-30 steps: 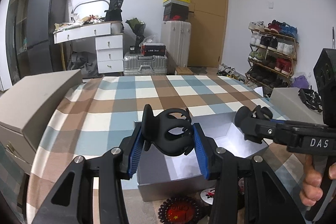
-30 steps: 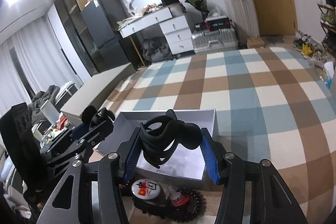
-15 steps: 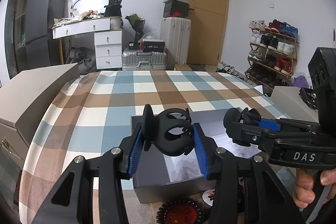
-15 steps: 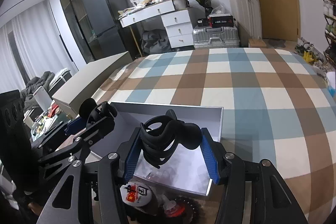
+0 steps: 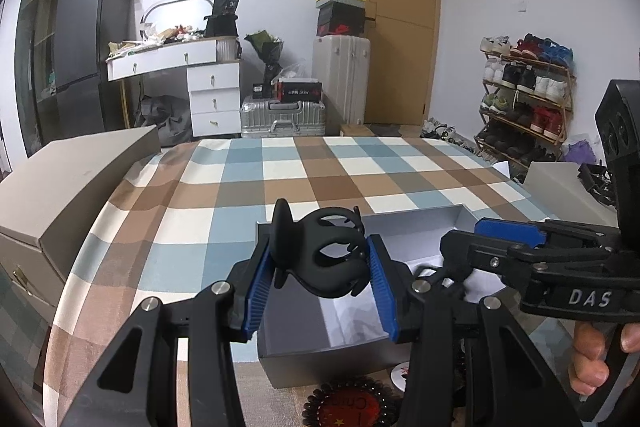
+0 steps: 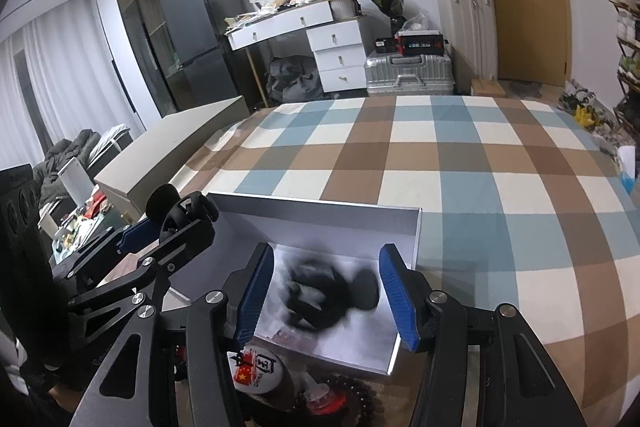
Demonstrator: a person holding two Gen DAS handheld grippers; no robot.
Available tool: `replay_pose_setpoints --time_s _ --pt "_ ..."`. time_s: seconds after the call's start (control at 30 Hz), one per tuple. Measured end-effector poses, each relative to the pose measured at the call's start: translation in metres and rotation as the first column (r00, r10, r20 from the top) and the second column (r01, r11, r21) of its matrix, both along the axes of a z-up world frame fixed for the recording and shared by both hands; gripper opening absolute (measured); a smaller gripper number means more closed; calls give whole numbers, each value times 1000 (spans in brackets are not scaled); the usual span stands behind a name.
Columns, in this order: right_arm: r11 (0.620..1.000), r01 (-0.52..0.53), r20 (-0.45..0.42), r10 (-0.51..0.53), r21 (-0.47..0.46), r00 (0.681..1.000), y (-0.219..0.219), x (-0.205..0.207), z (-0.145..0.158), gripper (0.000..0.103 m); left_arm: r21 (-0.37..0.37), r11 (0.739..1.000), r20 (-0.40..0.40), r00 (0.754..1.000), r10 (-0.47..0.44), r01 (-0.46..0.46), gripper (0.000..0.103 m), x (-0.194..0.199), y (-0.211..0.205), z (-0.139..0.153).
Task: Organize jewelry
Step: 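Open the right tool to drop the claw clip into the box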
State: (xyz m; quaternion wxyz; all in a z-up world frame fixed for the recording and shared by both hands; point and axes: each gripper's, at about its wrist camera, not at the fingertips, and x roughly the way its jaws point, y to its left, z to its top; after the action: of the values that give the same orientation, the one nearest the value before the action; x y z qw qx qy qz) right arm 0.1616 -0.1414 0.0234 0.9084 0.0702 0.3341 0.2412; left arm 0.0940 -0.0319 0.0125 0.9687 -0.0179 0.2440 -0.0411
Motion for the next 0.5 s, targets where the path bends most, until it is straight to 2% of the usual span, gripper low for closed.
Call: replay_pose_setpoints --time_s 0.07,0.13,0.17,0.23,0.3,0.4,0.47,0.5 --pt "1000 8 20 -8 18 1000 -4 -5 5 70 -1 1000 10 1000 5 -5 41 -1 1 1" --pt "999 23 37 -24 24 999 -8 -12 9 83 -9 1000 24 1000 5 -5 52 -2 3 2" --pt "999 38 50 -39 24 998 -12 -17 12 86 -9 1000 27 1000 6 -6 55 -3 3 2" --pt "999 42 60 -44 29 997 -18 -25 16 98 3 1000 9 1000 9 -9 67 -5 3 4" --pt "999 38 49 -39 31 998 -24 -31 18 103 26 999 -4 1000 19 -19 80 -11 1 6" --pt "999 47 17 -47 14 999 -29 -40 18 103 83 995 19 998 58 -59 88 -28 1 11" --pt "999 50 0 -50 -3 999 -29 -45 16 103 94 994 -1 998 64 -64 102 -37 5 13" --pt "999 47 -3 -47 -11 999 -29 -47 15 103 89 994 -16 998 64 -62 102 -41 7 13"
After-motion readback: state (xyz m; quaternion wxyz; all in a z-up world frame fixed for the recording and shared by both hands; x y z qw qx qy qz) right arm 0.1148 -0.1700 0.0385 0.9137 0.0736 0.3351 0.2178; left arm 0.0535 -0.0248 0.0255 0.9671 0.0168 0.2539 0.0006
